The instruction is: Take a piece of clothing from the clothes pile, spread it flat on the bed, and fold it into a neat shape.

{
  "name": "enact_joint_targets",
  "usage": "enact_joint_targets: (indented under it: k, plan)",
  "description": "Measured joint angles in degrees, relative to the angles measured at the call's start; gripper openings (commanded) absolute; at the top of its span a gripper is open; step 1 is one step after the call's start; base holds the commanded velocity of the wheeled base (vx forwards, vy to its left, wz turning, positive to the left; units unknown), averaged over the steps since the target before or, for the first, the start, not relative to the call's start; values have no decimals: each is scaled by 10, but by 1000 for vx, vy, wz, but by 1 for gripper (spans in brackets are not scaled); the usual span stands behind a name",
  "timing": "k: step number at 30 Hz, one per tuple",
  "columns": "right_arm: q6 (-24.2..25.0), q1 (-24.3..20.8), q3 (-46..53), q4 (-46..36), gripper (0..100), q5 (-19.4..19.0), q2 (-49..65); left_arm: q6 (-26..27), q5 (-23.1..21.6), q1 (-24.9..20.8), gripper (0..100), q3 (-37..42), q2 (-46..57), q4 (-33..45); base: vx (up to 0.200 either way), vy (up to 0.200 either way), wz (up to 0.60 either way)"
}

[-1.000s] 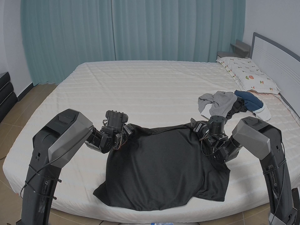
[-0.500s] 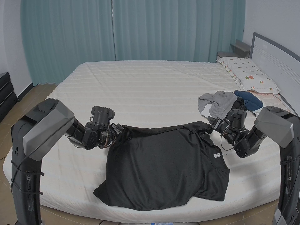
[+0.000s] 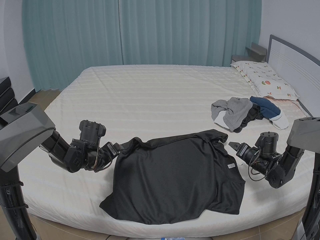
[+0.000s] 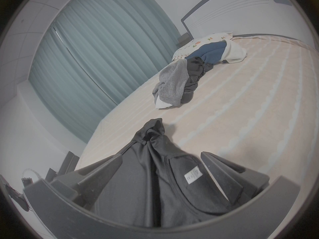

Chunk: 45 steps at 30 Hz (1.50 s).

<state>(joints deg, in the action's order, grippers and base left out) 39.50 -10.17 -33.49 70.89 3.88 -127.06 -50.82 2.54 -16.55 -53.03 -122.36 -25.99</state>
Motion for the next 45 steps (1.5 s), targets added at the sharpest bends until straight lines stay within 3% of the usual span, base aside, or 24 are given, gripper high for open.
enact_joint_targets:
  k: [10, 19, 29, 45]
  plan:
    - [24, -15, 165, 178, 100, -43, 7, -47, -9, -24, 100, 167, 50, -117, -160, 0, 0]
    - [95, -21, 198, 181, 100, -90, -22, -65, -23, -34, 100, 257, 61, -200, -22, 0, 0]
    - [115, -37, 209, 181, 100, -94, -35, -76, -50, -36, 100, 285, 55, -209, 0, 0, 0]
    - [132, -42, 209, 181, 100, -91, -40, -83, -50, -54, 100, 295, 54, -209, 0, -188, 0]
